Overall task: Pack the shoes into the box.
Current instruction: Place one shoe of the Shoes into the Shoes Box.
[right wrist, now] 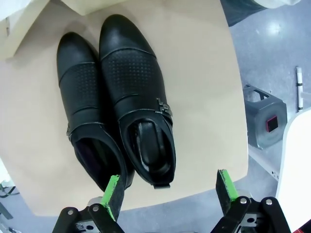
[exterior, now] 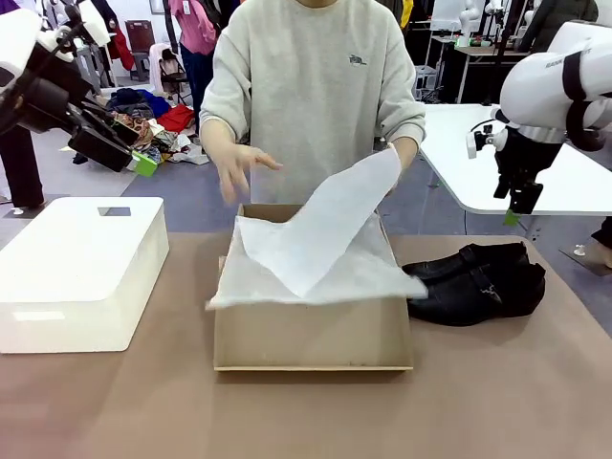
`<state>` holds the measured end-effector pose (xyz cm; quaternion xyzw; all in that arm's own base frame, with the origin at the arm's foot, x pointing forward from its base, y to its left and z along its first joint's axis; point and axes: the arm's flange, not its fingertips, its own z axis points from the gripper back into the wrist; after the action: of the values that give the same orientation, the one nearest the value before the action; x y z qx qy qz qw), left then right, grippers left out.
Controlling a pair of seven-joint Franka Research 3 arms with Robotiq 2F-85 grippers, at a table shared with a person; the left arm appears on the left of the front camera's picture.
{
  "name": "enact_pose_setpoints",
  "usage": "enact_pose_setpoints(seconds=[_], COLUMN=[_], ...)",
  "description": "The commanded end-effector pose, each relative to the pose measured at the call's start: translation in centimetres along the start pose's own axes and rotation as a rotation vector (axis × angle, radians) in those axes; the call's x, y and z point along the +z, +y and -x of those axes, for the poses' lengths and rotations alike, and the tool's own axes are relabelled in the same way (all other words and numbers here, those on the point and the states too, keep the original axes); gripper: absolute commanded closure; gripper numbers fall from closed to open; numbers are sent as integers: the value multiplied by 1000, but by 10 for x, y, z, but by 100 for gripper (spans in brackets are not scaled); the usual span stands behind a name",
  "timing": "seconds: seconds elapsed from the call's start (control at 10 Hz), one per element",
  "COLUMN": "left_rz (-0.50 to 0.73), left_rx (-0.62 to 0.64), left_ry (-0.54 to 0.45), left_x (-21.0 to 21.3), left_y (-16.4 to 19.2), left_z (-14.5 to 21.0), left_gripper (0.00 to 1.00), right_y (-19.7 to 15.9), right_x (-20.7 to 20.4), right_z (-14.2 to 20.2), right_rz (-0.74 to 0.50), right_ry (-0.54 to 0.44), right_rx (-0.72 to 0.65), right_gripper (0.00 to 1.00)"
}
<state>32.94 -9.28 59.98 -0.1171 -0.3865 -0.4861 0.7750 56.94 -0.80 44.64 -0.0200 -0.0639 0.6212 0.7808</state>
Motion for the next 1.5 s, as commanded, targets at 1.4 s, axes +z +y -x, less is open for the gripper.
enact_pose_setpoints(seconds=[1.4], left_rz=[11], left_rx=[-6], left_ry=[-9], left_x=[0], left_y=[1], left_z=[1], left_gripper=[0], right_y=[-12], right_x=[-22], right_z=[-5], right_rz=[3], right_ry=[6], right_rx=[-13], right_gripper=[0])
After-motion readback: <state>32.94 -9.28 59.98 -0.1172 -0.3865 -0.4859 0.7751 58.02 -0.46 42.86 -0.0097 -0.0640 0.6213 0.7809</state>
